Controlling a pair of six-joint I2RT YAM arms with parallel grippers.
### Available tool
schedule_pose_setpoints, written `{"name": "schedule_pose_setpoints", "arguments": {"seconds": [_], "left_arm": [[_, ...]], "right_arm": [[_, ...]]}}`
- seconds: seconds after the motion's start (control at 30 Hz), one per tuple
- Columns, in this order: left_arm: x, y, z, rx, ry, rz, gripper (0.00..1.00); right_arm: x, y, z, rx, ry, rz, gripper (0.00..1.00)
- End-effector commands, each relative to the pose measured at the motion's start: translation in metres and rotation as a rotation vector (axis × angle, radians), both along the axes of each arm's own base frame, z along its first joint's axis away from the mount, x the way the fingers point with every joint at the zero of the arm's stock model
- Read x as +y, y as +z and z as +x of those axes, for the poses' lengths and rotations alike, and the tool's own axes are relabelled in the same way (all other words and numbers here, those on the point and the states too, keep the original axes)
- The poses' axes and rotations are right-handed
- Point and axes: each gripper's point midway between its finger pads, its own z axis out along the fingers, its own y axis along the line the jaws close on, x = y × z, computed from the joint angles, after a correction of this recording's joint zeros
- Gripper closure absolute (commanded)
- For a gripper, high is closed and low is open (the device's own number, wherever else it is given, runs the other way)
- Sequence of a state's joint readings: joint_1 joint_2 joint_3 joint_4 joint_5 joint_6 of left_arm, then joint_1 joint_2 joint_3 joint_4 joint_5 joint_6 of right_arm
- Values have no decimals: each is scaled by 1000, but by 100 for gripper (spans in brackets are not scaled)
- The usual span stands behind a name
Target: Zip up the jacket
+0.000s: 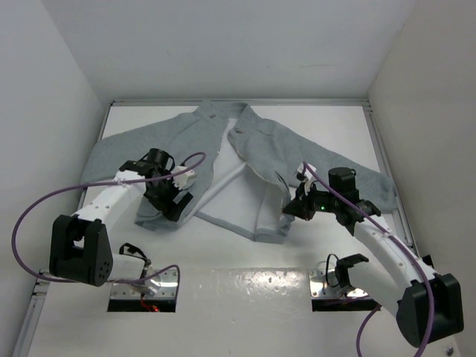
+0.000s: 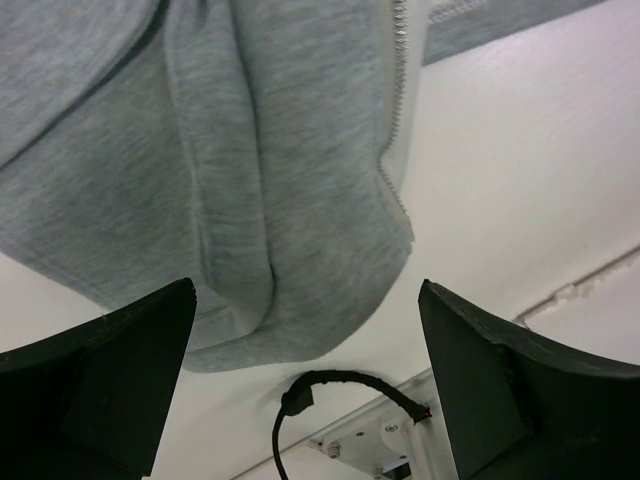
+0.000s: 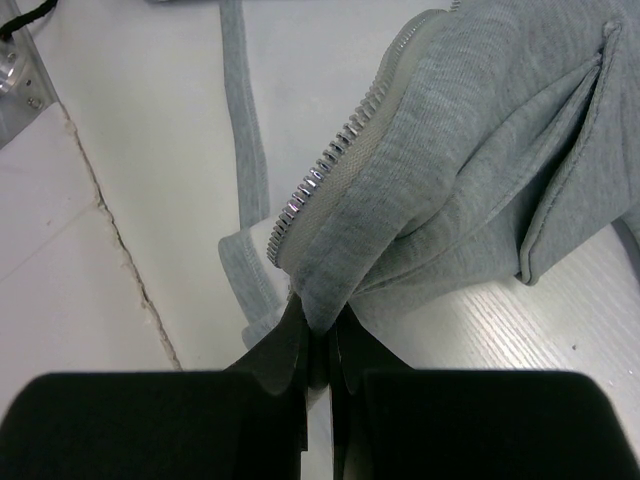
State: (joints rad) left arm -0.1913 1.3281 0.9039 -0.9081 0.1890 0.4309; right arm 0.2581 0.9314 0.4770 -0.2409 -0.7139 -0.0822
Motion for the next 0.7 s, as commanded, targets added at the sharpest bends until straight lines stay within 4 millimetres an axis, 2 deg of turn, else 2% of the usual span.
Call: {"name": "schedule_pose_setpoints", "arguments": {"seconds": [0.0, 0.03, 0.2, 0.4, 0.53, 0.6, 0.67], "left_arm": [[3, 2, 16, -79, 51, 32, 0], [2, 2, 16, -79, 55, 38, 0], [-4, -7, 19, -75, 30, 49, 0], [-12, -20, 14, -30, -5, 51, 0], [-10, -26, 7, -13, -12, 68, 0], [-6, -35, -1, 20, -11, 87, 0], [-7, -34, 1, 11, -10, 84, 2]], "right_arm": [[5, 6, 3, -29, 17, 22, 100], [5, 2, 2, -10, 18, 16, 100], [6, 4, 3, -22, 21, 23, 100], [5, 4, 2, -25, 24, 15, 100], [4, 2, 0, -22, 28, 9, 100], [4, 2, 0, -23, 30, 10, 100], [4, 2, 1, -21, 25, 11, 100]]}}
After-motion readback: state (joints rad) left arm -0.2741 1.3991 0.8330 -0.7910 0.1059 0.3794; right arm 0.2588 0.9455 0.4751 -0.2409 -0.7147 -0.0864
